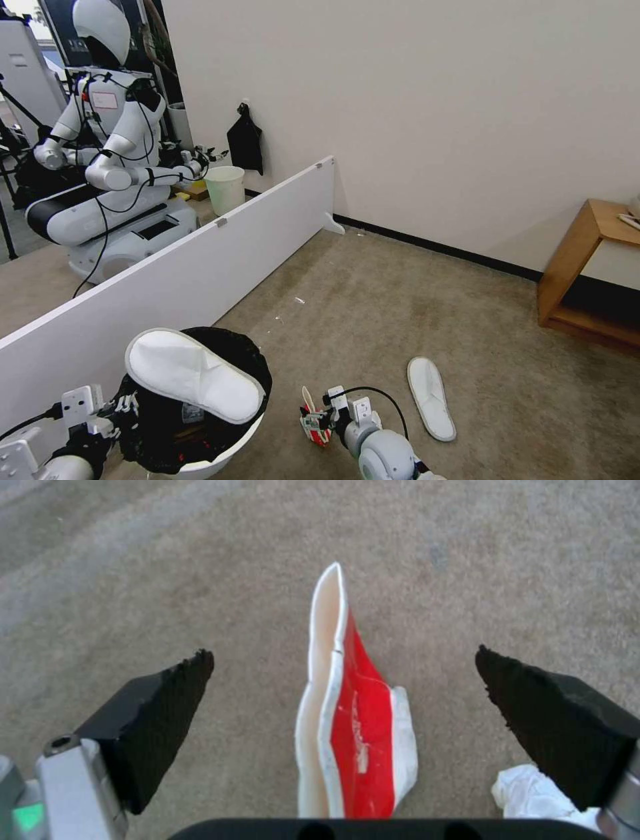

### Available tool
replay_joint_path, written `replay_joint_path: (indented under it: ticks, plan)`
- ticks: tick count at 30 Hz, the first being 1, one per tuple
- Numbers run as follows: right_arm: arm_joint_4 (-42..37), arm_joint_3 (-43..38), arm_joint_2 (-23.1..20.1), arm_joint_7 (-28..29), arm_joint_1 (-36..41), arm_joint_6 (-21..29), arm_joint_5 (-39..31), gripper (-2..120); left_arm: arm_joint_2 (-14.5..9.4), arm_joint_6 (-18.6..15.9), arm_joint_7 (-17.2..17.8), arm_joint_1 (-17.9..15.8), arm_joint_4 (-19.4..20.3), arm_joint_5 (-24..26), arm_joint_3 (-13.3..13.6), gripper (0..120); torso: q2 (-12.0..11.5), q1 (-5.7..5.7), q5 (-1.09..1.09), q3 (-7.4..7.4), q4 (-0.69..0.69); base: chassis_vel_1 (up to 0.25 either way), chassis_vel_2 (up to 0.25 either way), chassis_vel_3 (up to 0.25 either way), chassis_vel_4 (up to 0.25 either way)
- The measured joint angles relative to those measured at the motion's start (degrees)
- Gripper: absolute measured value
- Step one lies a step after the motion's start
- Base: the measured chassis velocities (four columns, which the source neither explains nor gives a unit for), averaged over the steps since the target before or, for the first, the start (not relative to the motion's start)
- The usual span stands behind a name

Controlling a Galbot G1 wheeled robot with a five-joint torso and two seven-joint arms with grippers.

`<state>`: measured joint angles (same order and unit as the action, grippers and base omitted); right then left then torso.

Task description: Pick up the trash bin, then pick up the garbage from the floor and place it into the trash bin.

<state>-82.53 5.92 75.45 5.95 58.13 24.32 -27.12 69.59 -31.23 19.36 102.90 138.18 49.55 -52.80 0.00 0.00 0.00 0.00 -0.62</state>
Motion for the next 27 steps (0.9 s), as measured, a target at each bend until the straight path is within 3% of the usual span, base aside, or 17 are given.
replay_joint_path:
  ticks: [16,18,22,23,27]
  plan:
    - [2.5,0.1,0.4,0.4,-1.2,1.1,-0.1,98,0.0,0.1,-0.1,-0.3,-0.3,0.1,0.1,4,0.0,0.00,0.00,0.00,0.00,0.000,0.000,0.000,0.000]
    - [3.3,0.4,0.8,0.1,-1.6,1.2,-0.1,90,0.0,0.2,-0.1,-0.3,-0.3,0.1,0.1,4,0.0,0.00,0.00,0.00,0.00,0.000,0.000,0.000,0.000]
    - [3.5,0.4,0.9,0.0,-1.7,1.2,-0.1,85,0.0,0.2,-0.1,-0.4,-0.3,0.1,0.1,4,0.0,0.00,0.00,0.00,0.00,0.000,0.000,0.000,0.000]
    - [4.1,0.5,1.2,-0.1,-1.9,1.2,-0.1,74,-0.1,0.2,-0.1,-0.4,-0.3,0.2,0.0,4,0.0,0.00,0.00,0.00,0.00,0.000,0.000,0.000,0.000]
    - [4.9,0.9,1.6,-0.1,-2.3,1.2,0.0,59,-0.2,0.2,-0.1,-0.4,-0.4,0.4,-0.2,4,0.0,0.00,0.00,0.00,0.00,0.000,0.000,0.000,0.000]
